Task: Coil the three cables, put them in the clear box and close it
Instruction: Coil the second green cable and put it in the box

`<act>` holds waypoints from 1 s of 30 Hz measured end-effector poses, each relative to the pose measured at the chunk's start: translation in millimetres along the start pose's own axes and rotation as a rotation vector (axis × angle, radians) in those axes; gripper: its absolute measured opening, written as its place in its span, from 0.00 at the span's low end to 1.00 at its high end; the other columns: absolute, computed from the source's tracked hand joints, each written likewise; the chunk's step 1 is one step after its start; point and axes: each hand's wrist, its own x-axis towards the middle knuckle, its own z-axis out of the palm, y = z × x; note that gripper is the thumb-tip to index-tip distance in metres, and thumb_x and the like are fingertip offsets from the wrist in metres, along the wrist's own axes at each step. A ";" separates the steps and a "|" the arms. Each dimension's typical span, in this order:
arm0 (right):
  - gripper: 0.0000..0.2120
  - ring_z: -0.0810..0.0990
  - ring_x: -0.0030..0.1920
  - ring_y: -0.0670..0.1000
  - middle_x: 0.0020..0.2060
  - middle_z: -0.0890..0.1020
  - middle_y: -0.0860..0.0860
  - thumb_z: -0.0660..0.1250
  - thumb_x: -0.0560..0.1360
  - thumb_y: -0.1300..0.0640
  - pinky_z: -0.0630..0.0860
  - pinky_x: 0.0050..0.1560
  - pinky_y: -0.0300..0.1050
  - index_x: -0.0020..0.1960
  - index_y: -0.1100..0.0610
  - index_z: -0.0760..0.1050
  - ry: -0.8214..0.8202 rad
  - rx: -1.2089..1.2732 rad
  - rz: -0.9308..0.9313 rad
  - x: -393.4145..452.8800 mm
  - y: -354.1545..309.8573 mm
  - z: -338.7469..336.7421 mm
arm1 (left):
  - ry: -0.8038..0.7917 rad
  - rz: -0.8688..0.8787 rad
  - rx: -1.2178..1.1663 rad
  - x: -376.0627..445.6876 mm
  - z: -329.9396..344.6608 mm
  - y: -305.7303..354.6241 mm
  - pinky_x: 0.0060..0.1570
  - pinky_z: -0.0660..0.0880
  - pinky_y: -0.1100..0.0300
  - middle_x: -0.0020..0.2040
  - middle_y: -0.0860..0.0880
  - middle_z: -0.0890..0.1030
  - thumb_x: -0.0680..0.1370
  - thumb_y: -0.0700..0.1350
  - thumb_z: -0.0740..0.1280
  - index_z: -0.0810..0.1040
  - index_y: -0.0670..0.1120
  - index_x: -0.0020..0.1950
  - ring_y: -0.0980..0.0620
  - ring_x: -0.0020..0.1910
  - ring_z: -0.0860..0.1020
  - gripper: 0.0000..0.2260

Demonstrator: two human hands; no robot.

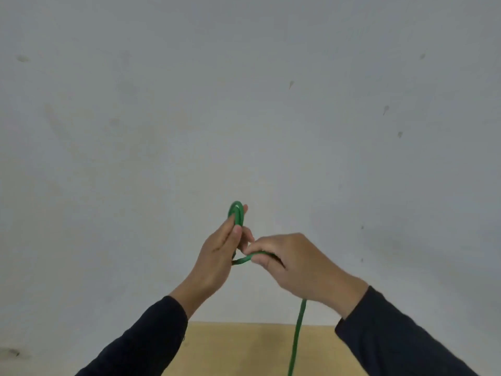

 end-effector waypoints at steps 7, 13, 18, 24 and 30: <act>0.04 0.79 0.36 0.41 0.33 0.83 0.41 0.70 0.71 0.56 0.75 0.37 0.34 0.45 0.51 0.82 0.122 0.359 0.090 15.7 28.0 -67.8 | -0.371 -0.043 -0.391 -29.2 23.6 14.7 0.34 0.66 0.62 0.32 0.53 0.71 0.79 0.50 0.50 0.75 0.52 0.64 0.55 0.30 0.64 0.19; 0.13 0.63 0.23 0.43 0.22 0.69 0.43 0.59 0.79 0.57 0.61 0.25 0.35 0.49 0.43 0.79 0.348 0.649 0.215 24.1 48.2 -10.0 | -0.241 0.007 -0.847 2.2 23.1 42.6 0.33 0.68 0.66 0.29 0.54 0.68 0.81 0.48 0.50 0.75 0.43 0.62 0.57 0.27 0.65 0.19; 0.13 0.65 0.26 0.44 0.26 0.69 0.45 0.55 0.80 0.54 0.65 0.31 0.37 0.61 0.44 0.72 0.021 0.331 0.186 -0.4 31.8 45.3 | 0.133 0.063 -0.728 36.0 -3.6 42.2 0.37 0.68 0.65 0.32 0.55 0.72 0.82 0.49 0.48 0.72 0.47 0.63 0.58 0.29 0.67 0.17; 0.10 0.75 0.36 0.42 0.41 0.83 0.48 0.63 0.77 0.55 0.70 0.42 0.37 0.57 0.52 0.77 0.004 0.013 -0.026 6.0 6.1 9.5 | -0.034 -0.008 0.014 5.4 3.5 0.6 0.39 0.72 0.64 0.40 0.53 0.78 0.81 0.52 0.52 0.71 0.50 0.67 0.57 0.37 0.75 0.18; 0.17 0.74 0.40 0.37 0.44 0.76 0.44 0.75 0.65 0.50 0.68 0.41 0.30 0.53 0.44 0.79 0.138 0.173 0.005 9.8 16.2 -33.5 | -0.310 -0.074 -0.223 -19.4 12.3 10.3 0.33 0.62 0.58 0.29 0.51 0.72 0.79 0.49 0.52 0.73 0.44 0.42 0.54 0.27 0.65 0.14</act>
